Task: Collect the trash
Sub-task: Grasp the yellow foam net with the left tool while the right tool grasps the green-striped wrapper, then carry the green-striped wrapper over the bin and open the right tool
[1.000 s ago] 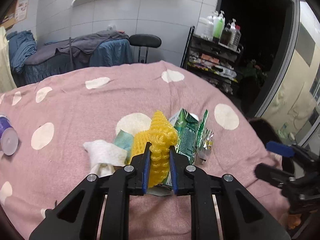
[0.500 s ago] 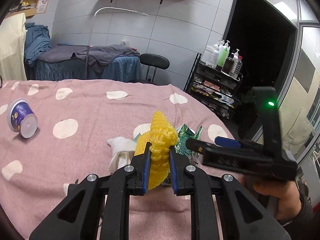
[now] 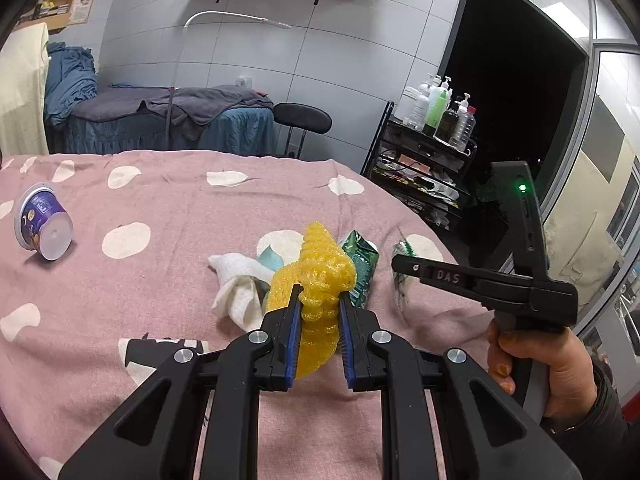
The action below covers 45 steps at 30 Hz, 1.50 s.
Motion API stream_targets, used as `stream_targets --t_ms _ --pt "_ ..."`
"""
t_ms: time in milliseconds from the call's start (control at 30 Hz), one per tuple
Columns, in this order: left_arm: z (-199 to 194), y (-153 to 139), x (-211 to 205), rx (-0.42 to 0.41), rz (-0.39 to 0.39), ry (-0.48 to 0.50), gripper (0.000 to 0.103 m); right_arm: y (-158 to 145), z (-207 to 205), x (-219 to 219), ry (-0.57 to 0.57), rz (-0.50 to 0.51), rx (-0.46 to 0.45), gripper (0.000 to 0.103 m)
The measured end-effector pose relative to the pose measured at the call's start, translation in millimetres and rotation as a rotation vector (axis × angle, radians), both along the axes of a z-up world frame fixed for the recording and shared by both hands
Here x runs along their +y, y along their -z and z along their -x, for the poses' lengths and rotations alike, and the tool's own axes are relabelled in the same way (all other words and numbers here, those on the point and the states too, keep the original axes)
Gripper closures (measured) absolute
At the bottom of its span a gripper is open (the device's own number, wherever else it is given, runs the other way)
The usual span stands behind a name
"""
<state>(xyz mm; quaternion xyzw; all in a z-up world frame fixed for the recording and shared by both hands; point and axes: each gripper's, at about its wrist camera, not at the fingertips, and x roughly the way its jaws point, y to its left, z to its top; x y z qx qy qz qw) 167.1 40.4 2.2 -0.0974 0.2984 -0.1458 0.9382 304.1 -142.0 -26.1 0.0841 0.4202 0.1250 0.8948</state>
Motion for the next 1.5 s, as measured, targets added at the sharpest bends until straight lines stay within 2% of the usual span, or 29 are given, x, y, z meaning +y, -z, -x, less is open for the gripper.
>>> stream_targets --t_ms 433,800,1100,1500 --pt "20.4 -15.0 -36.5 -0.057 0.006 0.103 0.086 -29.1 61.3 -48.6 0.021 -0.019 -0.129 0.092" --pt "29.9 -16.9 -87.9 -0.089 0.004 0.240 0.086 -46.4 112.4 -101.2 0.141 0.010 -0.233 0.092" --pt "32.9 -14.6 -126.7 -0.094 -0.012 0.344 0.086 -40.7 134.2 -158.5 0.281 0.039 -0.225 0.092" --pt "32.5 -12.2 -158.3 -0.084 -0.022 0.426 0.086 -12.5 146.0 -231.4 0.451 0.085 -0.147 0.092"
